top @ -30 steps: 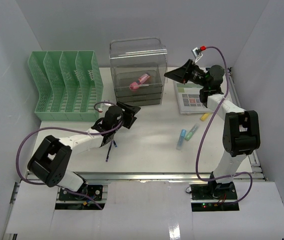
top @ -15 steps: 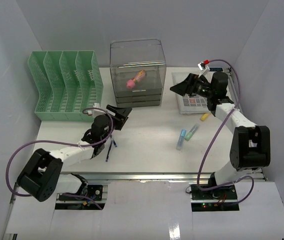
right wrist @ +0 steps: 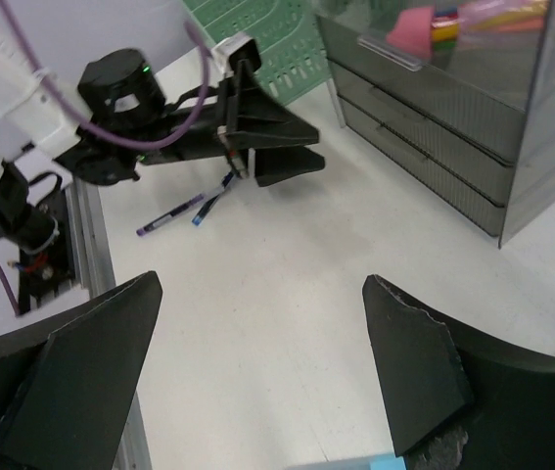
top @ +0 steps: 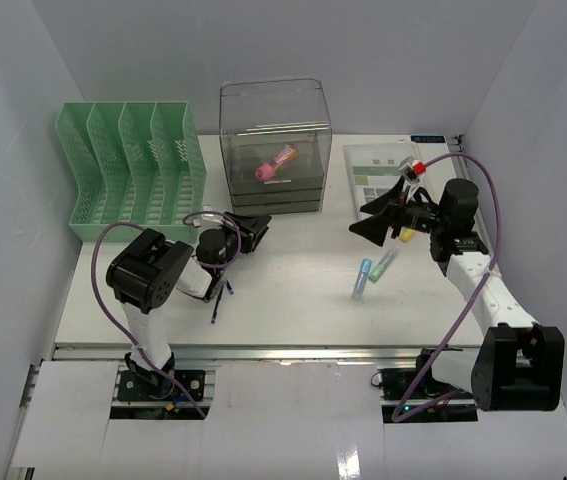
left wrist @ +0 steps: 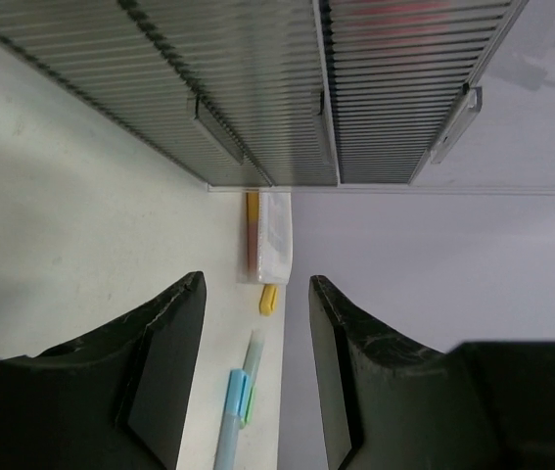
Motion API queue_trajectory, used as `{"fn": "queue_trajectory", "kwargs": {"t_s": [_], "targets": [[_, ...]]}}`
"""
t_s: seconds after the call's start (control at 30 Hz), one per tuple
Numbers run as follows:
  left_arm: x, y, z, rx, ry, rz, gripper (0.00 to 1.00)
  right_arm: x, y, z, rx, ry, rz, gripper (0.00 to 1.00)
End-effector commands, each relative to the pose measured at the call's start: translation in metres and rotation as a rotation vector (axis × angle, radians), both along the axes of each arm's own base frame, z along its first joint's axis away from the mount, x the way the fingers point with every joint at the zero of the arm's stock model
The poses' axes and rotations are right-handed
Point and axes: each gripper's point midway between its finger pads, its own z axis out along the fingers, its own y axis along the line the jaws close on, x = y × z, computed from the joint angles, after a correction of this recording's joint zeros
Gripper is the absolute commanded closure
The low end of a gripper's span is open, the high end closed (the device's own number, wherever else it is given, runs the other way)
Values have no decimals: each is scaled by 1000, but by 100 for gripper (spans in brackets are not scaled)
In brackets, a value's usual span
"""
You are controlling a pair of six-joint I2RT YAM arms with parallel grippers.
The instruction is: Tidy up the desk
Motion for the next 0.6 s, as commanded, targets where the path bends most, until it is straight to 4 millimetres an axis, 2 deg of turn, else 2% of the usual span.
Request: {"fn": "queue_trajectory", "kwargs": {"t_s": [0.0, 0.17, 0.33, 0.5, 0.57], "targets": [[21, -8, 51, -95, -194, 3, 43, -26, -1, 5, -24, -191, 100, 10], [38, -12, 50, -89, -188, 25, 42, -30, -7, -12, -16, -167, 99, 10], [61, -11, 33, -72, -87, 92, 47, -29, -22, -15, 3, -156, 70, 10], [78, -13, 25, -65, -38, 126, 65, -33, -28, -13, 26, -161, 62, 10], [81, -13, 20, -49, -8, 136, 70, -33, -30, -12, 29, -161, 59, 10]]}}
